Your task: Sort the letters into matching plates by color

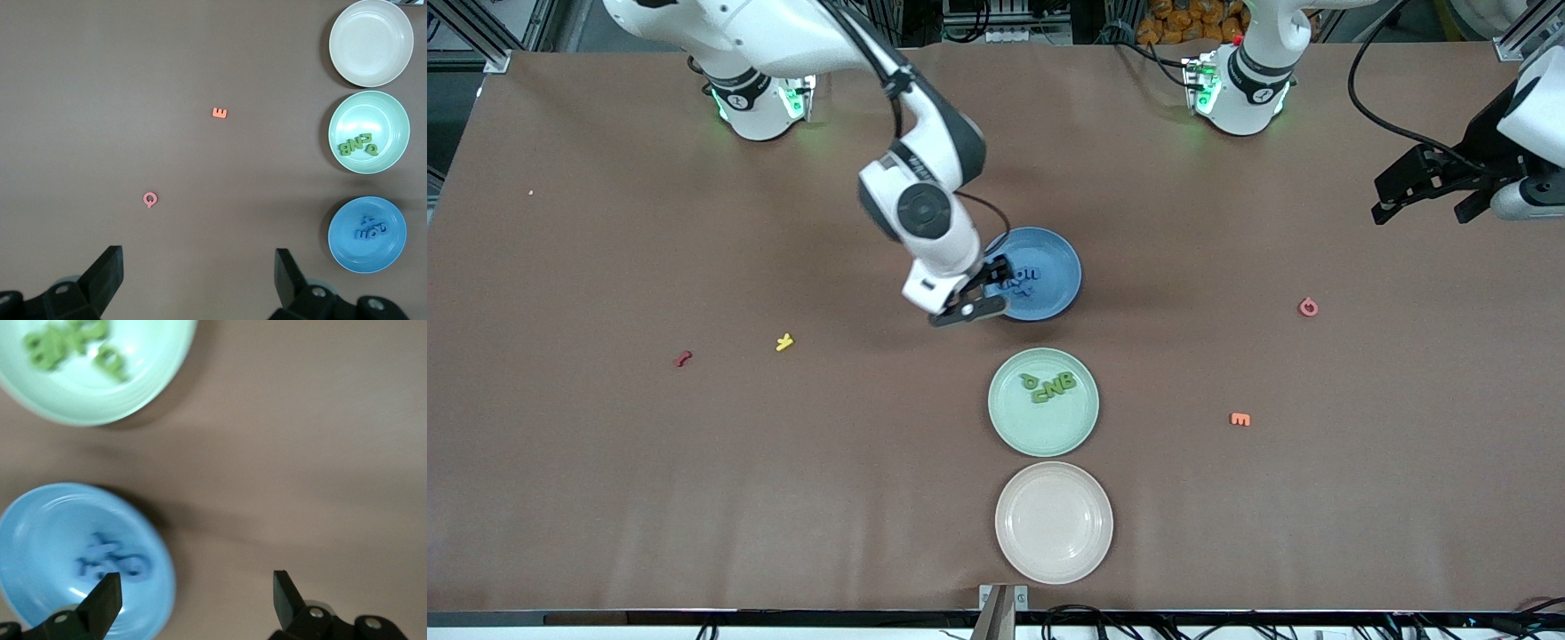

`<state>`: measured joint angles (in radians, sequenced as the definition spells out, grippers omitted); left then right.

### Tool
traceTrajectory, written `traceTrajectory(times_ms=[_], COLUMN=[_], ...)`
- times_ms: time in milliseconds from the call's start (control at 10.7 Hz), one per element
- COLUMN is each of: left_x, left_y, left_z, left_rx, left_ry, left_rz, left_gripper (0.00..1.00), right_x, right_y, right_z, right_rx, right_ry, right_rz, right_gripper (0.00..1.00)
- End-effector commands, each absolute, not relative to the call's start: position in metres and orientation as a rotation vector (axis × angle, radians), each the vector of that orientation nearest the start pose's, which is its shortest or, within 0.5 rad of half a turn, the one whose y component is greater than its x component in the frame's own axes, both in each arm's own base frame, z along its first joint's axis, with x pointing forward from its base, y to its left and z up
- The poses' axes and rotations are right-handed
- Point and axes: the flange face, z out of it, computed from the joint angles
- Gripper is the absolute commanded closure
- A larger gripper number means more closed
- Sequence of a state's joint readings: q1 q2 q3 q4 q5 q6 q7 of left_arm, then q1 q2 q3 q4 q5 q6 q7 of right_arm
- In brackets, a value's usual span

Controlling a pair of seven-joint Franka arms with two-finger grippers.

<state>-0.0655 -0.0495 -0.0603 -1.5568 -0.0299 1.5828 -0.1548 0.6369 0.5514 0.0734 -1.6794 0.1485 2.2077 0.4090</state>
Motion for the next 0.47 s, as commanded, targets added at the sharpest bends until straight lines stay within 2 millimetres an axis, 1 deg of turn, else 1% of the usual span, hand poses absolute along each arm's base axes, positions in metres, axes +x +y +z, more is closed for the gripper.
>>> traceTrajectory(times_ms=[0,94,188,281,375], left_x=[0.529,0.529,0.530,0.531,0.531], left_y=[-0.070,-0.069,-0.069,-0.068,-0.068], left_z=[0.659,0.659,0.659,0.658,0.660], left_rx=[-3.181,-3.181,-3.181,-3.181,-3.182], left_ry=[-0.045,-0.057,-0.060,-0.062,-0.062], left_rz=[-0.104,-0.104,-0.104,-0.104,-0.109], left_gripper=[0.00,0.00,0.00,0.00,0.00], right_x=[0.588,0.614,0.634,0.651,0.664], right_y=[0.311,0.266,0.225,0.184,0.140], right_z=[0.324,0.334,0.342,0.349,0.353], right_rx=[-3.076,-3.108,-3.116,-3.116,-3.118], right_ry=[-0.297,-0.291,-0.279,-0.257,-0.232], right_rz=[0.160,0.131,0.112,0.086,0.070], right_gripper=[0.00,0.00,0.00,0.00,0.00])
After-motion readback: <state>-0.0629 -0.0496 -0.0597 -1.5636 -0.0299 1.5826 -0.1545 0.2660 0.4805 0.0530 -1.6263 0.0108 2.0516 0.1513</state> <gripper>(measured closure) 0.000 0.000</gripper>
